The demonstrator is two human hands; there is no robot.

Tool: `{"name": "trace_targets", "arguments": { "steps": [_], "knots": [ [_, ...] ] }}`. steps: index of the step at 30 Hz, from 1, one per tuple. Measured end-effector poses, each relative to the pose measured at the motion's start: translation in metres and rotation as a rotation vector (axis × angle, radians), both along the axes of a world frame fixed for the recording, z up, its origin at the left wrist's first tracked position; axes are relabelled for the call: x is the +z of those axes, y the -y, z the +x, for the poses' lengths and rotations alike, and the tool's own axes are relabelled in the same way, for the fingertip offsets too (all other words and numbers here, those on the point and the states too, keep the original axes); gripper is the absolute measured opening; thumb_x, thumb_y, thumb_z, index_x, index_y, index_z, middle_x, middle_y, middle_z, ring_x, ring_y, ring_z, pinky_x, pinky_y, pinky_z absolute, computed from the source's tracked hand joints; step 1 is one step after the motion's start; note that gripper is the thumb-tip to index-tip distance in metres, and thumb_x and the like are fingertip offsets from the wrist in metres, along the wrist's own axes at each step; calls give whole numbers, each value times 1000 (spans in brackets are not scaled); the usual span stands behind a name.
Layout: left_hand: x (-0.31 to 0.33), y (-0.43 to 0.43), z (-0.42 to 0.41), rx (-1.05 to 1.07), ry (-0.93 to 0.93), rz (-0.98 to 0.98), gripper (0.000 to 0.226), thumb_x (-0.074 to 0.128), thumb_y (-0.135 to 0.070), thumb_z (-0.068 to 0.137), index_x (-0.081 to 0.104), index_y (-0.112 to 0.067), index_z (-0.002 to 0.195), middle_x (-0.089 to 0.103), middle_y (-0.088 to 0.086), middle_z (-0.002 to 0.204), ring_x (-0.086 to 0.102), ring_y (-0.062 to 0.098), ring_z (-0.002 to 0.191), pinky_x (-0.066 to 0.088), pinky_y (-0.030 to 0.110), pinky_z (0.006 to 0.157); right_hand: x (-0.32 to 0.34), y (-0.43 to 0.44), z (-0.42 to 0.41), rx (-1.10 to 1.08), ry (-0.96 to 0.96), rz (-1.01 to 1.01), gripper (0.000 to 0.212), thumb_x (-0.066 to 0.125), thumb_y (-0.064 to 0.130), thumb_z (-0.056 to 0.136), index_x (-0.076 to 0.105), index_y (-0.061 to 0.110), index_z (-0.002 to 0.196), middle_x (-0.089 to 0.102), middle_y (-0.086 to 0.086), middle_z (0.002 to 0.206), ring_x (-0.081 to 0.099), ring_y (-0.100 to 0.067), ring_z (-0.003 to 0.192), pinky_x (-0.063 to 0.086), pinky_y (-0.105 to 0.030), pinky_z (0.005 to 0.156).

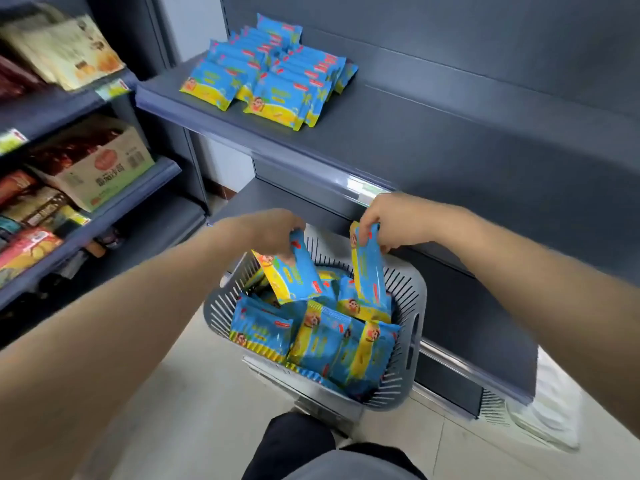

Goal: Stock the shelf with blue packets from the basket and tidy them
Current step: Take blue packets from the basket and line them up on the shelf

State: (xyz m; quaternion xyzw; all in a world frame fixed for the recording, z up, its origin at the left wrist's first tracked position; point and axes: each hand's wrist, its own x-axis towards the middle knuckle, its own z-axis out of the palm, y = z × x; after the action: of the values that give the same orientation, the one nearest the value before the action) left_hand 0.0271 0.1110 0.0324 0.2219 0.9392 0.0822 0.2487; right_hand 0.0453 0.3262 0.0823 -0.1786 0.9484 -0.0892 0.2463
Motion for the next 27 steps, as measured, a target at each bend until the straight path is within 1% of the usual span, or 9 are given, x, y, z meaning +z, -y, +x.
{"name": "trace_targets", "arguments": {
  "steps": [2,5,9,12,15,17,19,22,27],
  "knots": [
    [20,12,-4,28,-36,35,33,76,-18,70,44,-14,78,49,1,77,46,20,72,30,26,53,16,7,-9,-65,-6,-72,25,49,6,77,71,19,79,66,15,61,65,-12,56,50,-15,52],
    [41,29,-10,88,-80,124,29,75,-16,71,50,-11,85,51,1,80,48,21,75,36,27,61,31,12,-22,-131,-41,-159,13,61,22,77,67,10,74,61,-2,70,61,-16,57,49,-21,54],
    [63,39,-20,162,-161,311,33,76,-17,72,50,-6,88,48,3,76,43,20,70,36,30,60,46,14,-37,-221,-228,-285,19,70,11,75,59,23,66,53,7,78,53,-10,63,44,-19,50],
    [79,38,-31,222,-152,496,33,76,-16,74,50,-9,92,48,-3,73,47,10,66,38,23,57,59,9,-49,-267,-383,-376,24,58,-1,78,59,21,88,54,-3,94,51,-19,76,42,-25,60],
    [91,29,-43,261,-132,633,30,75,-14,76,46,-12,83,42,-6,67,49,-13,52,32,10,45,77,1,-65,-256,-454,-352,60,45,-5,79,41,28,128,56,-7,94,53,-23,75,45,-34,64],
    [94,21,-52,290,-125,716,30,73,-10,77,45,-13,87,39,-4,64,46,-8,46,32,7,43,86,-8,-80,-303,-505,-305,69,47,-5,81,25,26,138,48,-3,76,47,-18,63,36,-30,52],
    [96,10,-64,300,-139,756,32,71,-6,78,45,-11,95,37,-4,61,39,3,48,32,8,42,94,-20,-99,-369,-532,-290,69,52,-3,81,23,17,141,51,-8,87,50,-23,74,37,-30,60],
    [100,-7,-86,297,-180,776,31,69,-5,79,45,-11,97,35,-3,60,34,9,52,32,10,43,101,-35,-129,-337,-530,-186,49,54,-2,81,41,5,128,52,-14,101,50,-28,91,38,-30,72],
    [98,-41,-128,334,-144,832,30,69,-5,80,47,-14,99,36,-5,61,37,3,48,34,10,44,105,-52,-191,-246,-547,-68,10,51,-8,77,53,-2,85,47,-13,80,41,-24,74,37,-33,62]
  ]
}}
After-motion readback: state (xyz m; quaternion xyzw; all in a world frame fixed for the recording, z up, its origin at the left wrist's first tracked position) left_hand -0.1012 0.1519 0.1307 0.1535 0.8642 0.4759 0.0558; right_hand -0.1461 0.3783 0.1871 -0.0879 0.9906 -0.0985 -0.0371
